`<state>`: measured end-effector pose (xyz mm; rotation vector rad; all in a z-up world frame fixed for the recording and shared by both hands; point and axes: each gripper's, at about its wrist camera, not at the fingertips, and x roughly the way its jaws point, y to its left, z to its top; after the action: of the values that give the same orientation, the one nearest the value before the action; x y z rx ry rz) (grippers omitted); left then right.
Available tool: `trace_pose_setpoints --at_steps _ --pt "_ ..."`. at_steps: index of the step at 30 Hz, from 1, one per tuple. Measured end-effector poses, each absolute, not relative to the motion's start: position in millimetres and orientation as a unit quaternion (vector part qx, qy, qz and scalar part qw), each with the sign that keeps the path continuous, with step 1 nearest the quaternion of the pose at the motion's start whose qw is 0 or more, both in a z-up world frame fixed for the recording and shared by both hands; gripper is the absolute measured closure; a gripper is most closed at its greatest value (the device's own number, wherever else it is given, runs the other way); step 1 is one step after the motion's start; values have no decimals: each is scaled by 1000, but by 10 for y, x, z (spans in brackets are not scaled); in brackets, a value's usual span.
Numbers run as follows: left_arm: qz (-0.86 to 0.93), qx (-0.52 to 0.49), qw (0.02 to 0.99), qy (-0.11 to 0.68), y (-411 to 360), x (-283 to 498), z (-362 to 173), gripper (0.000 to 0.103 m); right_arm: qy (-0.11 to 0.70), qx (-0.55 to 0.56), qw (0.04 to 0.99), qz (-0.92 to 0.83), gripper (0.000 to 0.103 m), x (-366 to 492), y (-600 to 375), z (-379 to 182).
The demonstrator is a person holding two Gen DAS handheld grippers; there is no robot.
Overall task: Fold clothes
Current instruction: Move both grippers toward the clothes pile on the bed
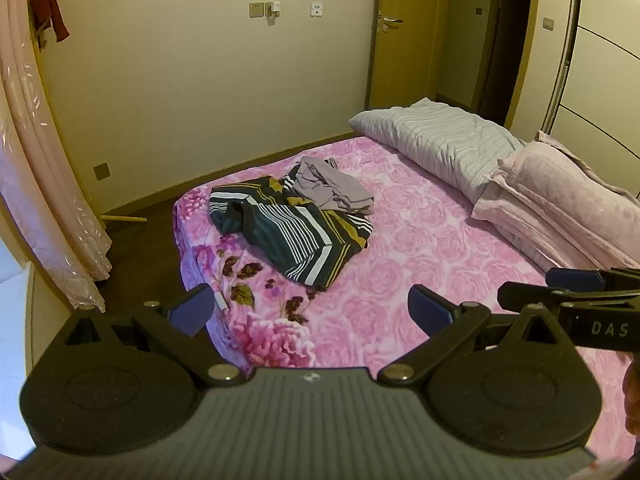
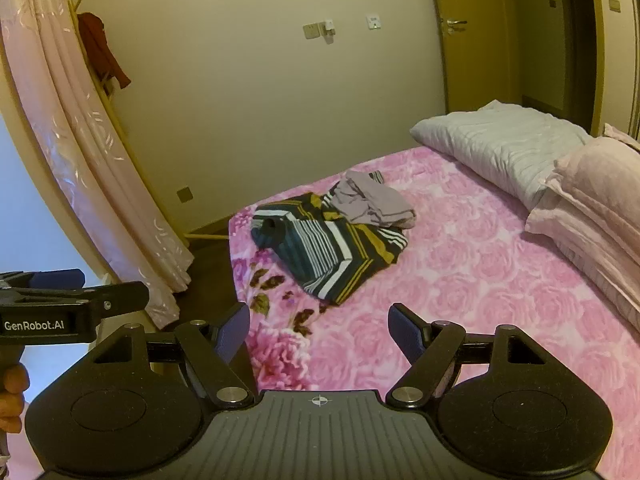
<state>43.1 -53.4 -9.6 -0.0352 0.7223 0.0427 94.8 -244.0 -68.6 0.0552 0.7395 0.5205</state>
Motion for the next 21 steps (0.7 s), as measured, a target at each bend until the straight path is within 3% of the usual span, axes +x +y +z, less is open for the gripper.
trace_pose_setpoints --at_steps 21 --pt "36 -11 932 360 -676 523 -110 1 363 29 893 263 30 1104 -2577 -676"
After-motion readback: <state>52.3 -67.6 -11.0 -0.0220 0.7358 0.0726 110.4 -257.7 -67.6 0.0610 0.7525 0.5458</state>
